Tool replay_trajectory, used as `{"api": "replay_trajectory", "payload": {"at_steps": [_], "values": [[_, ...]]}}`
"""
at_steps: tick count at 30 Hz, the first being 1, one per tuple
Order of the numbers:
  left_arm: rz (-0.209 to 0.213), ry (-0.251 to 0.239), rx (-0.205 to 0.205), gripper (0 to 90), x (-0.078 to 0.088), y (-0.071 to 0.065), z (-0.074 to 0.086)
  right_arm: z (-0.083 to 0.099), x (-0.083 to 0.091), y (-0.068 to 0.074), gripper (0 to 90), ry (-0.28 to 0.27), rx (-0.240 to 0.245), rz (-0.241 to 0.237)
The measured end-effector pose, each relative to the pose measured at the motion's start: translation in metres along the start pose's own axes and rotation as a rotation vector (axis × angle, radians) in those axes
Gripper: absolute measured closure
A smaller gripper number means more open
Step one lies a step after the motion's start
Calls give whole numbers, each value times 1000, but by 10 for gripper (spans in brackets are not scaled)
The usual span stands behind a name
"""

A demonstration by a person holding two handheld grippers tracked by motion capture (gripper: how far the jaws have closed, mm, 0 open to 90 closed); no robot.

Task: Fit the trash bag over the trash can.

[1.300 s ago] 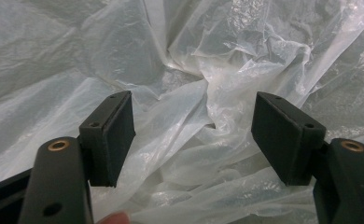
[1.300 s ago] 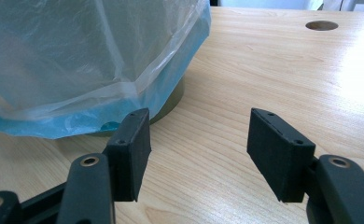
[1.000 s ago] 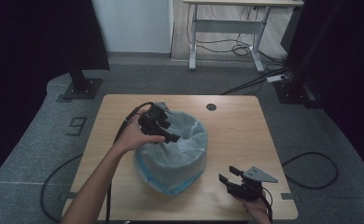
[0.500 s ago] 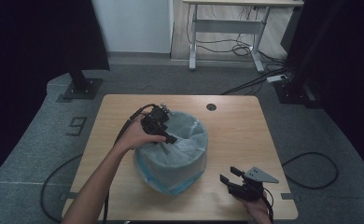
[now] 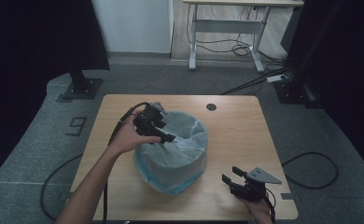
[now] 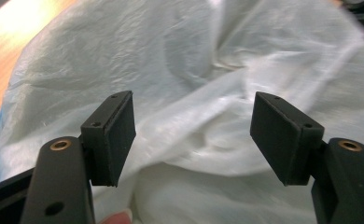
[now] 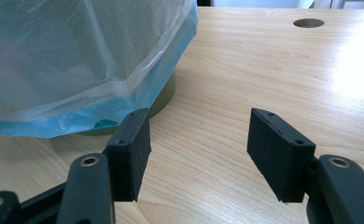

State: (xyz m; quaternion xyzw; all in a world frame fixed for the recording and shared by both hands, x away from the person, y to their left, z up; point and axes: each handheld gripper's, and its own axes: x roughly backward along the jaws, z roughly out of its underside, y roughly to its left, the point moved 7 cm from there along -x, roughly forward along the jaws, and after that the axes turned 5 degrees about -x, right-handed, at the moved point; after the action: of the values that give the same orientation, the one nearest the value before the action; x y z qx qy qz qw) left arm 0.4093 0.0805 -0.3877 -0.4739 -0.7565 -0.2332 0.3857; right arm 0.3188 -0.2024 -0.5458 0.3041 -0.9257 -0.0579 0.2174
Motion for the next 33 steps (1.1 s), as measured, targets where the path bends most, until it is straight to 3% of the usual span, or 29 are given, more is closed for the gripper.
{"api": "replay_trajectory", "payload": {"at_steps": [10, 17, 22, 26, 33], "values": [[-10, 20, -43, 304, 9, -25, 24, -1, 2, 0, 386, -5, 7, 4], [-55, 106, -38, 305, -7, -20, 44, -2, 4, -2, 386, -10, 5, 16], [-58, 124, -36, 306, -13, -19, 47, -1, 4, -6, 386, -12, -7, 32], [-61, 80, -28, 305, -10, -18, 46, 0, 5, -7, 386, -11, -11, 38], [-69, -108, 4, 302, 15, -20, 44, -1, 6, -9, 385, -14, -12, 43]]}}
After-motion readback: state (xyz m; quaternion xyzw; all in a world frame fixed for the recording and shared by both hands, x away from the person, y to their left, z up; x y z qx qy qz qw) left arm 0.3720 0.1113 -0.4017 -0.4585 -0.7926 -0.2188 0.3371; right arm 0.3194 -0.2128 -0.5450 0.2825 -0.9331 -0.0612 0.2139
